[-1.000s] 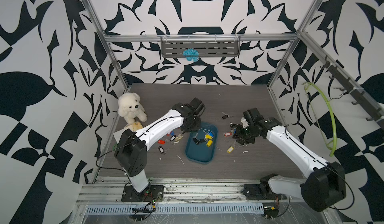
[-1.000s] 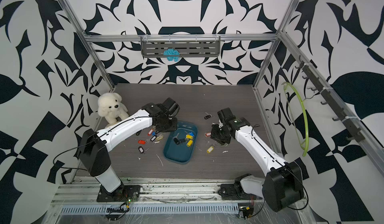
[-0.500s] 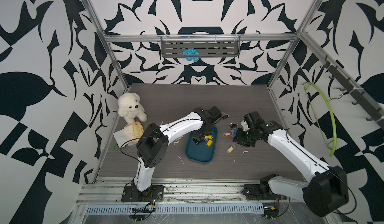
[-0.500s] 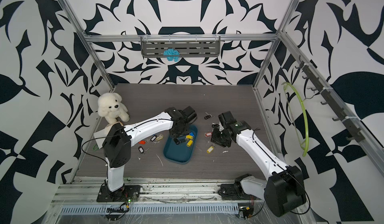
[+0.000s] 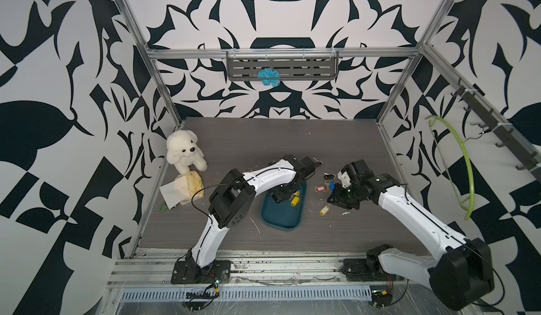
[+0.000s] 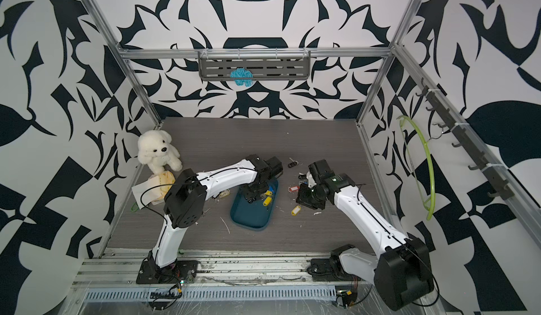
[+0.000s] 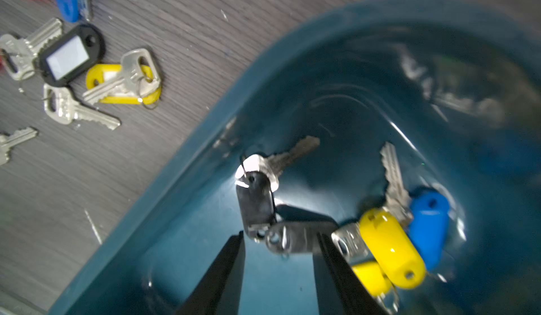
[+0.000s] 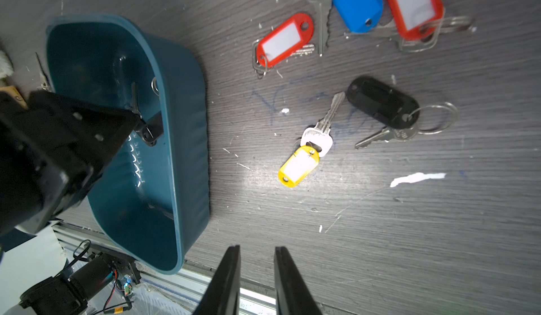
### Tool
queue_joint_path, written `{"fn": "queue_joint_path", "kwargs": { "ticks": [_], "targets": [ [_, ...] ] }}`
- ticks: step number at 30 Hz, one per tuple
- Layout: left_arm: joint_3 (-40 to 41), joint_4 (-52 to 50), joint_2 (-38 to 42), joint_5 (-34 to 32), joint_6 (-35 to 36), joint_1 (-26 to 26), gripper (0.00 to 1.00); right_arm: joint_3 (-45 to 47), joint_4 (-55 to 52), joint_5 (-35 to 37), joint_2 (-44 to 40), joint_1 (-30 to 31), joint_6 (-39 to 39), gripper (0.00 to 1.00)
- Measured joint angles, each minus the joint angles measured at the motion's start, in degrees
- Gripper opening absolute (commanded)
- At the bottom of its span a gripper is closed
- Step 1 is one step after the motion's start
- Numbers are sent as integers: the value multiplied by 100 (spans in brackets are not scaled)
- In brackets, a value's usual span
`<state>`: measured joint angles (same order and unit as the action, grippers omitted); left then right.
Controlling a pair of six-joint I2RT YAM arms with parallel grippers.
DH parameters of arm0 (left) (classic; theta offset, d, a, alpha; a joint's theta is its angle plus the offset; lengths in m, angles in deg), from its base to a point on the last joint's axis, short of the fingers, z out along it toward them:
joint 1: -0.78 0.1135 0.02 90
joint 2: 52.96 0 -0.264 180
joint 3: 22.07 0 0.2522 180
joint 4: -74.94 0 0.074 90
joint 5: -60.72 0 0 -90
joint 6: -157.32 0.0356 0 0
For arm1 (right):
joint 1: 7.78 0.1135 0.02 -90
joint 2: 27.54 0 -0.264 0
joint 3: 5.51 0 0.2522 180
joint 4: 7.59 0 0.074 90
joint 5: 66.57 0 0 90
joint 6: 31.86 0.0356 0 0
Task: Take the keys out of the storage box
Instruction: Pick up the key from the storage box.
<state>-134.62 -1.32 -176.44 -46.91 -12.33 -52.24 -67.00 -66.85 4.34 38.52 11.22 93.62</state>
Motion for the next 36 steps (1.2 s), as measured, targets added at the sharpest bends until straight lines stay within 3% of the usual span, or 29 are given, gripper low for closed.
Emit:
{"fn": "queue_joint_path", "kwargs": {
  "ticks": [24, 36],
  "targets": [
    [2, 177, -199, -227, -22, 256, 41, 70, -15, -42, -42, 0, -140, 20],
    [2, 271, -334, -256, 83, 264, 32, 70, -127, -9, -81, 0, -238, 19]
  ]
}}
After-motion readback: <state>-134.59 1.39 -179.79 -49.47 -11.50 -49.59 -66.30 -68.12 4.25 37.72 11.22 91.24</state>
